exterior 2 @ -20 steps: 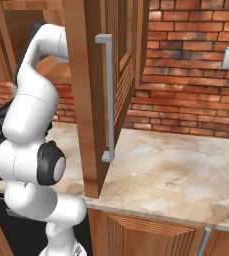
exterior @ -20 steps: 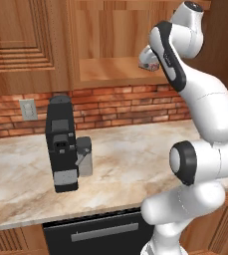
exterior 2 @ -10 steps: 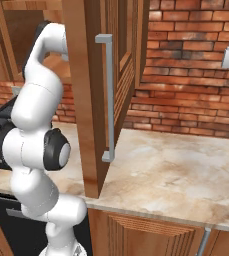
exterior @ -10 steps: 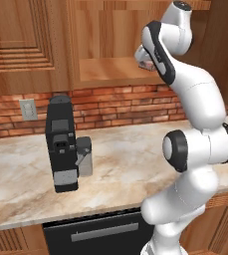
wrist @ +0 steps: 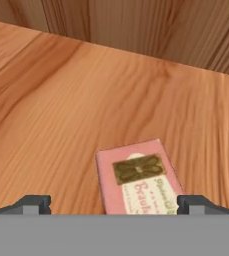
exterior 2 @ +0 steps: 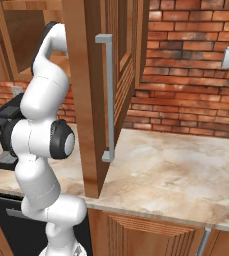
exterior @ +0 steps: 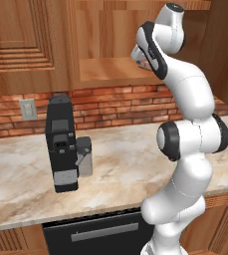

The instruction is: Open the cabinet. Pick the bar soap and place it next to the sink. Then close the cabinet.

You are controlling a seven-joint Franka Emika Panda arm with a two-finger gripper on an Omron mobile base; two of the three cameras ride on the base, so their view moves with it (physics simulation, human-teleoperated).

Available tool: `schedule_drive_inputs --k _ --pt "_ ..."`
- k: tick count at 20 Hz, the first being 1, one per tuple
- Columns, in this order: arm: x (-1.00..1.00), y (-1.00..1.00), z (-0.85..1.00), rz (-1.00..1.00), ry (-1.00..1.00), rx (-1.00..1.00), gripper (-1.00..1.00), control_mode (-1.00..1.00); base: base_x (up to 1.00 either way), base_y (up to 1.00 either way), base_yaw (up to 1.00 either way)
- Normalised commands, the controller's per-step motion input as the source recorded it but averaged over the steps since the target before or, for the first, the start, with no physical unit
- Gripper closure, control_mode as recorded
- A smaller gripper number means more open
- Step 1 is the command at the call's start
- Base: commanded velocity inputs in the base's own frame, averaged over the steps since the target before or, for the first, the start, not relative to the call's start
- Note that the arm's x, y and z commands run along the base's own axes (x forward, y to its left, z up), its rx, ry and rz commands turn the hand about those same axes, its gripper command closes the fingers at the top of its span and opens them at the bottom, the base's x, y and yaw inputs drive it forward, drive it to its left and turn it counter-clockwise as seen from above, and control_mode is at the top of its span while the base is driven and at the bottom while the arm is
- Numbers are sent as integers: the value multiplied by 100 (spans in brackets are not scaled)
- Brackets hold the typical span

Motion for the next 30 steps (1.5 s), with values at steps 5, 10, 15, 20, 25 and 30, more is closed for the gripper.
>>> schedule_drive_inputs --k 5,10,15,20,25,30 --pt "3 0 0 0 0 0 -100 -100 0 0 0" --pt "-3 0 3 0 0 0 -100 -100 0 0 0" --pt "-8 0 1 0 0 0 -100 -100 0 0 0" --pt "0 0 -1 0 1 0 -100 -100 0 0 0" --pt "0 0 -11 0 1 0 -100 -100 0 0 0" --pt "0 -3 -32 0 0 -3 -100 -100 0 0 0"
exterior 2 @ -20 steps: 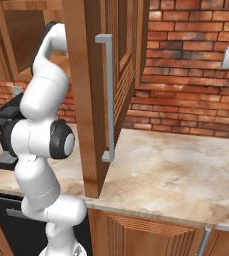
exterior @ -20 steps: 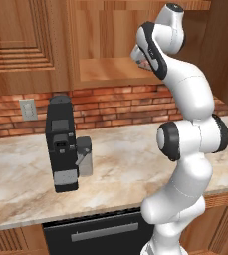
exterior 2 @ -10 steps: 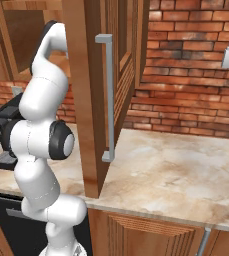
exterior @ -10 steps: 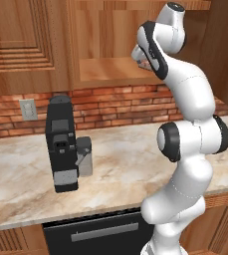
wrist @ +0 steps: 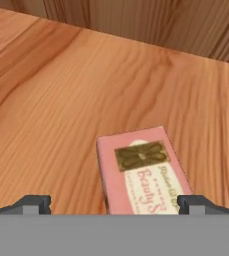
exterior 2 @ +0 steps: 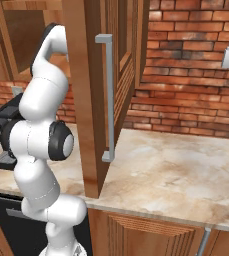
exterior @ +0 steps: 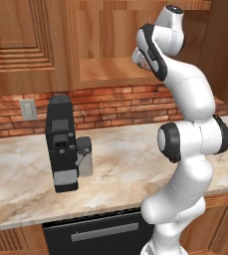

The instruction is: Open the cabinet. Pick the bar soap and place it next to the sink. Then close the cabinet.

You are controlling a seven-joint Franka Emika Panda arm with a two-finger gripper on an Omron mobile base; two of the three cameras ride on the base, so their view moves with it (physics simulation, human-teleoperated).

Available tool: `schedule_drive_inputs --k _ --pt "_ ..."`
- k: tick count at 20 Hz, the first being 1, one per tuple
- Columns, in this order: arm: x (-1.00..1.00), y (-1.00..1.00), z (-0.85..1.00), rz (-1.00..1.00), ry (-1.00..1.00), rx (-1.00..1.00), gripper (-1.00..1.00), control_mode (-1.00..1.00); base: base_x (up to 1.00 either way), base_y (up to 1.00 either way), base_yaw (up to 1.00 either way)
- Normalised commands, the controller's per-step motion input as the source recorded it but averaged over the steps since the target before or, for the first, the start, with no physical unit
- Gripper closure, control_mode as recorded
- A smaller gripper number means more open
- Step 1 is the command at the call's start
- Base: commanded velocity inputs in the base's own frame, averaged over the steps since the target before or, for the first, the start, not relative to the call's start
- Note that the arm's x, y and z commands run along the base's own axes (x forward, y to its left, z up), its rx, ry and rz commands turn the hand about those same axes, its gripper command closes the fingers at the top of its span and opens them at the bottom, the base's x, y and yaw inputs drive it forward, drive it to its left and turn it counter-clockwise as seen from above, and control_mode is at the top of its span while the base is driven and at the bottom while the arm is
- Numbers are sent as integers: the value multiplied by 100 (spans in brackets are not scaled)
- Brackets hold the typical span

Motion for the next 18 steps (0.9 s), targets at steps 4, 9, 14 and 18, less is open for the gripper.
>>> schedule_drive_inputs --k 4,9,14,18 --pt "0 0 -14 0 0 -2 -100 -100 0 0 0" --pt "0 -1 -2 0 0 -1 -100 -100 0 0 0" --pt "0 -11 -21 0 0 -1 -100 -100 0 0 0" --pt "0 -24 -28 0 0 -3 -100 -100 0 0 0"
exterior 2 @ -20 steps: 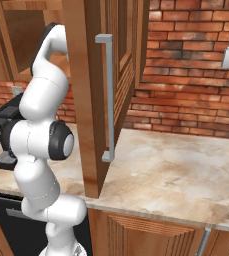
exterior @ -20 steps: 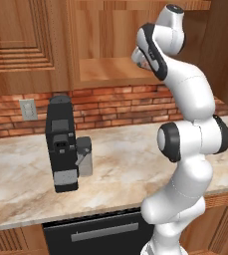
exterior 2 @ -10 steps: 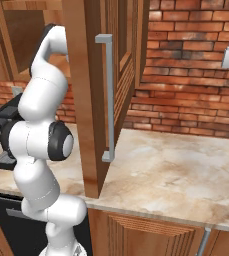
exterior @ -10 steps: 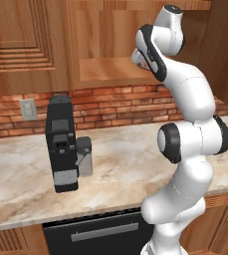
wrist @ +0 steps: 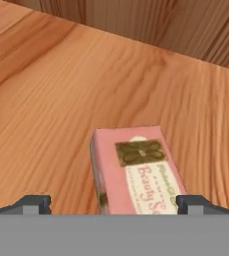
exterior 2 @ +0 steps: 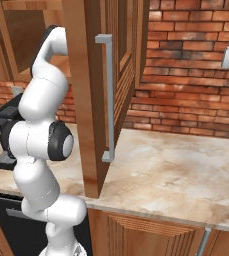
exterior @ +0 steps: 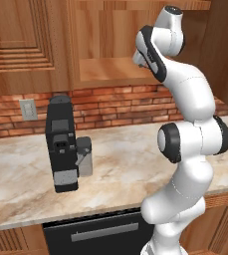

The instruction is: Open the cabinet. Pick the bar soap and place it next to the sink. Then close the cabinet.

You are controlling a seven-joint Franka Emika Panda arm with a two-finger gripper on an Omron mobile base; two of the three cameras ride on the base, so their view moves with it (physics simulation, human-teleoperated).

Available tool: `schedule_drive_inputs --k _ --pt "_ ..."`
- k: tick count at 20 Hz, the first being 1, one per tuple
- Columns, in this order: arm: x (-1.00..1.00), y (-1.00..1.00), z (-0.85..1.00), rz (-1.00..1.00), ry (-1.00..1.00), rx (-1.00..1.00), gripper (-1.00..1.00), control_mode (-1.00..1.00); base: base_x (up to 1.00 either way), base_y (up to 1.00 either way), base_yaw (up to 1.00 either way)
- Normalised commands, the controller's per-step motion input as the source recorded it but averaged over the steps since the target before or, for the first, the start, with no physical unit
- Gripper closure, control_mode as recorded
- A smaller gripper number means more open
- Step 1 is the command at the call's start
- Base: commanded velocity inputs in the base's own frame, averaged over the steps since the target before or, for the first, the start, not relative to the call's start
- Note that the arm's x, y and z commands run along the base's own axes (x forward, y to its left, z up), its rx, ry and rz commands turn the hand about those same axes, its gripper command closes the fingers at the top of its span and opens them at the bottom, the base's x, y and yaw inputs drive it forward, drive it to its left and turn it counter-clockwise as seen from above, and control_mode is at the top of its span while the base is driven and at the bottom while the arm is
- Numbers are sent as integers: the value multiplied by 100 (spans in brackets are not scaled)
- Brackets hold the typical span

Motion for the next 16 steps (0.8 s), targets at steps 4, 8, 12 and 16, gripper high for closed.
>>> schedule_drive_inputs --k 4,8,12,16 --pt "0 -26 -27 0 0 -5 -100 -100 0 0 0" --pt "0 -26 -29 0 0 -3 -100 -100 0 0 0" --pt "0 -17 -16 0 0 -1 -100 -100 0 0 0" --pt "0 -1 -11 0 0 0 -100 -100 0 0 0"
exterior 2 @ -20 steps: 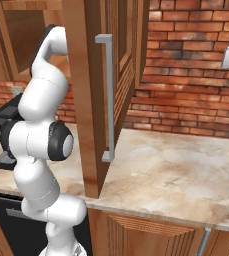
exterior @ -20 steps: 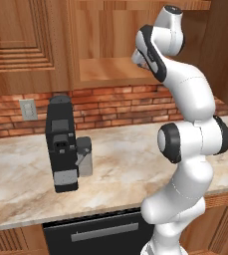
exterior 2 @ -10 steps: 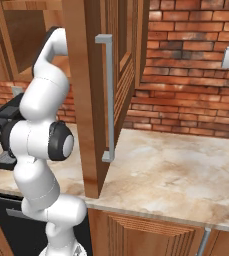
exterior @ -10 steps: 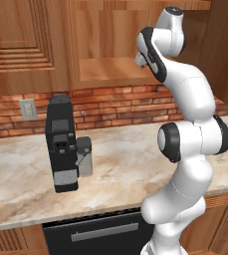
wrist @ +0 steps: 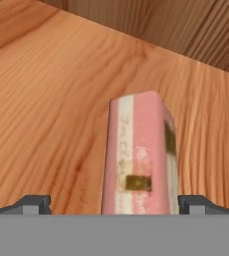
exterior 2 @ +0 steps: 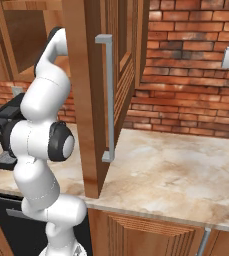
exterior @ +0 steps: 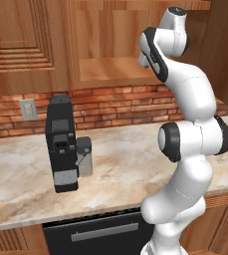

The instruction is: Open the cabinet. Pick the bar soap and place it next to the sink. Then close the cabinet.

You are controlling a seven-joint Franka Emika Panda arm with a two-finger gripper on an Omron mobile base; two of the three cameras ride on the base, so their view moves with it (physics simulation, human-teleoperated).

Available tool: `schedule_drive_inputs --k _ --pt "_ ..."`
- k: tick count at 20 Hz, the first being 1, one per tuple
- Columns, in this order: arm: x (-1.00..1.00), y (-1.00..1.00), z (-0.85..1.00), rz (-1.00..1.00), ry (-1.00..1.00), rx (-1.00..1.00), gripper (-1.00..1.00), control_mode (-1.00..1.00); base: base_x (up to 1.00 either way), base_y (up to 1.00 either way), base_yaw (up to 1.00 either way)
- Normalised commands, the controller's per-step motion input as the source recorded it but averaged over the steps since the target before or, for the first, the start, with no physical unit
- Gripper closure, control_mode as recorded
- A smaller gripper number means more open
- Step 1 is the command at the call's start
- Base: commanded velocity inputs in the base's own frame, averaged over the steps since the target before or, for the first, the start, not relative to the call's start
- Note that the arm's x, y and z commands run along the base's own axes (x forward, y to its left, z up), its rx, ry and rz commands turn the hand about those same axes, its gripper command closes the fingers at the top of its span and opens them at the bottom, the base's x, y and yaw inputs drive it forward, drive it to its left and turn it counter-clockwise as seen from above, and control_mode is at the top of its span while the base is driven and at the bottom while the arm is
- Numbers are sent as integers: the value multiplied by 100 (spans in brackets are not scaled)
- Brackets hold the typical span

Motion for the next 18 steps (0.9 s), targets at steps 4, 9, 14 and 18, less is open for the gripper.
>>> schedule_drive_inputs --k 4,9,14,18 --pt "0 0 -19 0 2 0 -100 -100 0 0 0" --pt "4 0 -33 0 13 0 -100 -100 0 0 0" --pt "28 0 -50 0 11 0 -100 -100 0 0 0" --pt "3 0 -13 0 8 0 -100 -100 0 0 0"
